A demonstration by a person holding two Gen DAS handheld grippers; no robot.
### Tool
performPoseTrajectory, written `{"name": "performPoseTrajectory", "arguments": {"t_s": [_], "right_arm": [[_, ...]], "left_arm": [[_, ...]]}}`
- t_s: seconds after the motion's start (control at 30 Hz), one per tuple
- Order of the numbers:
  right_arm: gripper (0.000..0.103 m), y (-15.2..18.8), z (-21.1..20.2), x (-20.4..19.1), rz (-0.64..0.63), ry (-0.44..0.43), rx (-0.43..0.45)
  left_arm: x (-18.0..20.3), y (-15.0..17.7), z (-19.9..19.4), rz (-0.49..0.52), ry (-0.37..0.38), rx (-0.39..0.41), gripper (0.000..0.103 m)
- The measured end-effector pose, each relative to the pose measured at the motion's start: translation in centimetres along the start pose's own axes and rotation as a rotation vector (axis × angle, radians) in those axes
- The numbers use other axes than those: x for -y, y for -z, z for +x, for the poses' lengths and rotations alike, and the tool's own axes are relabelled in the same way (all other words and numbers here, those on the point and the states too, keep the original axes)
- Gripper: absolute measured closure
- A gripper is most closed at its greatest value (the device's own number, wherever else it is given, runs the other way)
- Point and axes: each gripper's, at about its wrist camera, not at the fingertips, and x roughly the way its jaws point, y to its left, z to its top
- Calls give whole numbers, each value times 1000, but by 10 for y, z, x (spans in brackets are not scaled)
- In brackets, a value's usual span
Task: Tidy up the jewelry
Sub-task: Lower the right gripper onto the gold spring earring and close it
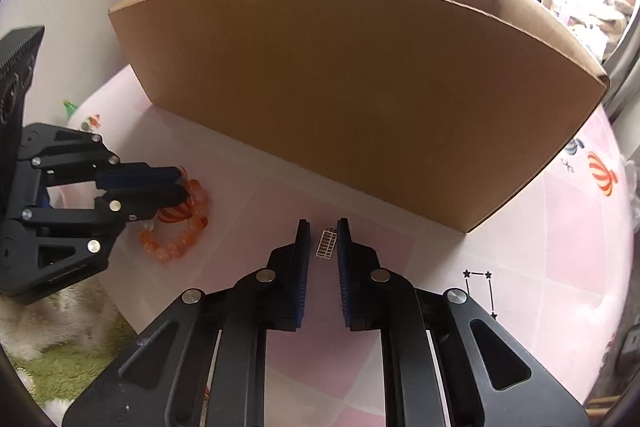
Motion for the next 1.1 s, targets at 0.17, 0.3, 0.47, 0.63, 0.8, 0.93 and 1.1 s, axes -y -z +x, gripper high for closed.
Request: {"name": "performPoseTrajectory", "arguments": {"t_s": [0.17,0.3,0.47,0.63,0.8,0.93,1.1], "right_arm": [[100,1,5,-2,14,3,4],[101,1,6,2,37,-7,8],[103,1,-12,4,67,-20,19],[103,1,-19,9,85,-19,31],[102,4,-25,9,98,-37,32],[77,3,-17,5,101,-37,20],[87,-3,-2,-1,55,-9,-43]], "left_arm": [[-1,2,2,-4,1,5,94],[-1,3,1,-6,1,7,94],[1,5,1,-7,1,8,94],[1,4,0,-8,0,9,94],[1,5,1,-7,1,8,94],[1,5,1,-7,1,9,94],[1,4,0,-5,1,9,94]]}}
